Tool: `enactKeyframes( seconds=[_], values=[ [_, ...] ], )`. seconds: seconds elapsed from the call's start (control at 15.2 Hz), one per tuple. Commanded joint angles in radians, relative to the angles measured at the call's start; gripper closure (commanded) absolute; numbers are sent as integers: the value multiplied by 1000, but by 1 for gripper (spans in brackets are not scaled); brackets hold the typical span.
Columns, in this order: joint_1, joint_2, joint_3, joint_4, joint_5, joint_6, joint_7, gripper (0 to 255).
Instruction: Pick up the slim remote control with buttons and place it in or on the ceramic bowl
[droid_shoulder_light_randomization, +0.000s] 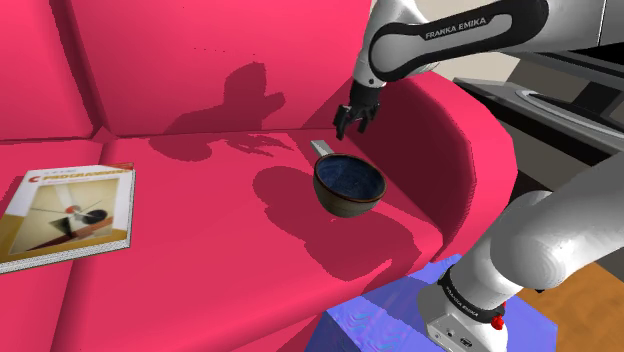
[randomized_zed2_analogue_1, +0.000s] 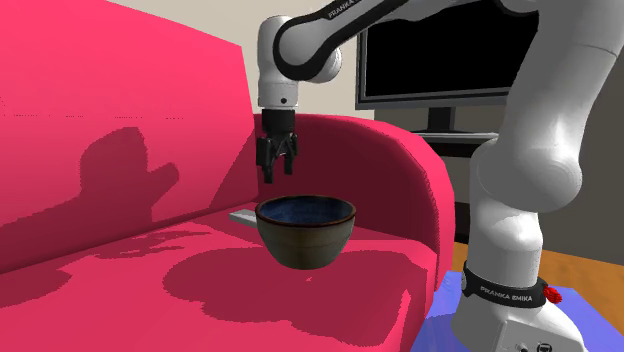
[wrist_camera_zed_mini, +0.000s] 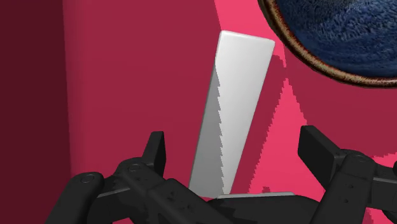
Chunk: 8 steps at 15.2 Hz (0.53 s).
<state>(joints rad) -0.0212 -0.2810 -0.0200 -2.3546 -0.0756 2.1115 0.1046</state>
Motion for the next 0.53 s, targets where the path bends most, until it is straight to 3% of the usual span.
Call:
enactKeyframes(
  seconds=[0.0, 0.33, 0.46],
  values=[
    [2, 72, -2, 17, 12, 50, 6, 0],
    [-3, 254, -14, 83, 45, 152, -5, 0],
    [-4, 270, -15, 72, 45, 179, -6, 0]
  ],
)
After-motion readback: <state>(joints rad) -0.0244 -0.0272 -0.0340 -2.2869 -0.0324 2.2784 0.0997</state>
